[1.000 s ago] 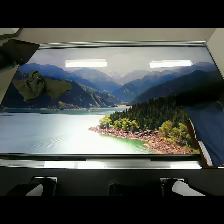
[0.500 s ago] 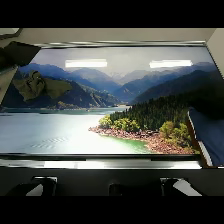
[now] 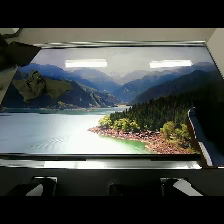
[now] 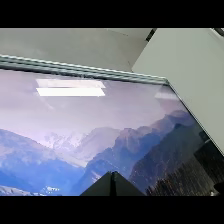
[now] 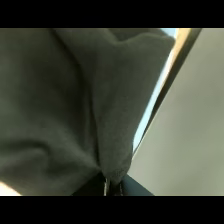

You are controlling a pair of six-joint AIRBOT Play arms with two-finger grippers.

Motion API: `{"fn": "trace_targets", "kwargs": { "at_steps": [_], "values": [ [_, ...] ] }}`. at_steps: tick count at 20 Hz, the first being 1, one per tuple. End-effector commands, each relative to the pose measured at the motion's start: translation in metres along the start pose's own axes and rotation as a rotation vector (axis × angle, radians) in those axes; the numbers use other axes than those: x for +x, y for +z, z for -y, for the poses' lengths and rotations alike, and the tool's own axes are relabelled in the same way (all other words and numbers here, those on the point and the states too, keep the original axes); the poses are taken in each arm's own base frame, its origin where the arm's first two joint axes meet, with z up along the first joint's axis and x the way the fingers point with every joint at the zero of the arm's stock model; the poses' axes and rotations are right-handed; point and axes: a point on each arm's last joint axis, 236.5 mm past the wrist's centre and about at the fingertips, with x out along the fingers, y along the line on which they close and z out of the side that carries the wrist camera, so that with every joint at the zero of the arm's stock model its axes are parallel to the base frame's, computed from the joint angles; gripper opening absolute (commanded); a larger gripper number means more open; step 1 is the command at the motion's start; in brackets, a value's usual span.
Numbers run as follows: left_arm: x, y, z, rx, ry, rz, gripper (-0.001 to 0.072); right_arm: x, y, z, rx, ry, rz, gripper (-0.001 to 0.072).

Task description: Fold the shirts.

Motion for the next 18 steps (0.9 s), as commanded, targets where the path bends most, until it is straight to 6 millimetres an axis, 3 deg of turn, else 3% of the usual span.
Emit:
{"fn": "trace_targets", "kwargs": {
  "at_steps": [1, 2, 3, 4, 5, 7, 9, 11, 12, 13, 14, 15, 16, 17, 18],
  "values": [
    [0.001, -0.001, -0.001, -0.005, 0.000, -0.002, 0.0029, 0.029, 0.015, 0.011, -0.013, -0.056, 0.027, 0.0035],
    [0.001, 0.000, -0.001, -0.005, 0.000, -0.001, 0.0029, 0.036, 0.015, 0.009, -0.013, -0.049, 0.003, 0.0036],
    [0.001, -0.001, 0.000, -0.005, -0.002, -0.003, 0.0029, 0.042, 0.014, 0.005, -0.014, -0.038, -0.014, 0.0138],
    [0.002, -0.001, 0.001, -0.003, -0.005, -0.004, 0.0029, 0.044, 0.014, 0.003, -0.014, -0.031, -0.023, 0.0483],
    [0.003, -0.002, 0.005, 0.000, -0.013, -0.007, 0.0029, 0.042, 0.016, 0.002, -0.033, -0.026, -0.012, 0.0684],
    [0.006, -0.002, 0.011, 0.009, -0.022, -0.001, 0.0027, 0.023, 0.037, 0.003, -0.076, -0.030, 0.083, 0.0673],
    [0.009, 0.006, 0.000, 0.064, 0.073, 0.010, 0.0026, -0.031, 0.084, -0.022, -0.126, 0.034, 0.314, 0.0671],
    [0.009, 0.009, -0.040, 0.157, 0.304, -0.047, 0.0026, -0.127, 0.123, -0.096, -0.267, 0.198, 0.659, 0.0669],
    [0.005, 0.005, -0.074, 0.229, 0.488, -0.118, 0.0025, -0.176, 0.123, -0.144, -0.345, 0.300, 0.816, 0.0669],
    [-0.002, -0.003, -0.107, 0.308, 0.674, -0.211, 0.0025, -0.213, 0.109, -0.188, -0.417, 0.394, 0.923, 0.0669],
    [-0.007, -0.014, -0.132, 0.365, 0.803, -0.300, 0.0027, -0.232, 0.083, -0.231, -0.489, 0.486, 0.961, 0.0669],
    [-0.004, -0.039, -0.151, 0.369, 0.863, -0.414, 0.0029, -0.232, 0.045, -0.271, -0.541, 0.577, 0.896, 0.0669],
    [0.001, -0.078, -0.162, 0.303, 0.867, -0.549, 0.0074, -0.209, -0.005, -0.303, -0.601, 0.623, 0.740, 0.0669],
    [0.000, -0.126, -0.170, 0.205, 0.864, -0.719, 0.0204, -0.176, -0.053, -0.327, -0.712, 0.601, 0.589, 0.0675],
    [-0.008, -0.182, -0.171, 0.089, 0.853, -0.912, 0.0592, -0.139, -0.094, -0.337, -0.817, 0.543, 0.440, 0.0676]
  ]
}}
